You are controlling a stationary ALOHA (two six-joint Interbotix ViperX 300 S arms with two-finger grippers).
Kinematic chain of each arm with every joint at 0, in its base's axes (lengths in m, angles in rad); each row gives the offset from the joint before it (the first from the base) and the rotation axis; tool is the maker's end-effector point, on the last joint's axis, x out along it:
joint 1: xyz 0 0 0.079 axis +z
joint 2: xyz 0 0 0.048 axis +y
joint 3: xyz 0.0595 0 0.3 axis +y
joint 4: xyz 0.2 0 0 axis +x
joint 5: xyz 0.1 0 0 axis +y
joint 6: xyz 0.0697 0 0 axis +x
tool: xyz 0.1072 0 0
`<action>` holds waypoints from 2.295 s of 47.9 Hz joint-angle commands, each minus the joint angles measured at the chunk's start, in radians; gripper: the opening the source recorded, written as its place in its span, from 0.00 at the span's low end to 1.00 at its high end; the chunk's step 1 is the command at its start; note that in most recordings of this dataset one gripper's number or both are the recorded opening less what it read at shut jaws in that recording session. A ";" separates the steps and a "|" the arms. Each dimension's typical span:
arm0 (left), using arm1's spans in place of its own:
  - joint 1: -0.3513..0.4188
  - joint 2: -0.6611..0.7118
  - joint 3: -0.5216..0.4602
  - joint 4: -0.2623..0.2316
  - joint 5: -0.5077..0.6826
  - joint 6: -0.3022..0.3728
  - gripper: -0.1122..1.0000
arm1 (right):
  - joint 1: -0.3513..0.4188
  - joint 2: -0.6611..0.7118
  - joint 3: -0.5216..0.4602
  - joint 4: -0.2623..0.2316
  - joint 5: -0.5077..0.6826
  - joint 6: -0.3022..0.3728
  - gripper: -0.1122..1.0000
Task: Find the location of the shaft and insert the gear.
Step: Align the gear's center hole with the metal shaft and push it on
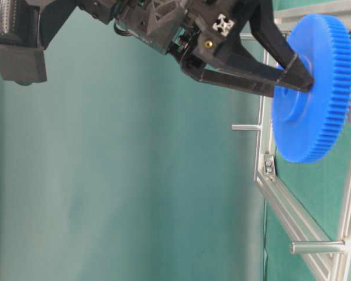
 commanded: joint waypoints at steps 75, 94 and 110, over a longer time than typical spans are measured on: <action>0.003 0.005 -0.031 -0.002 0.005 -0.002 0.11 | -0.015 0.008 -0.025 0.012 -0.012 0.031 0.72; 0.003 0.005 -0.031 -0.002 0.008 -0.002 0.11 | -0.029 0.008 -0.009 0.009 -0.020 0.123 0.72; 0.003 0.005 -0.031 -0.002 0.008 -0.002 0.11 | -0.029 0.018 0.008 0.011 -0.067 0.133 0.72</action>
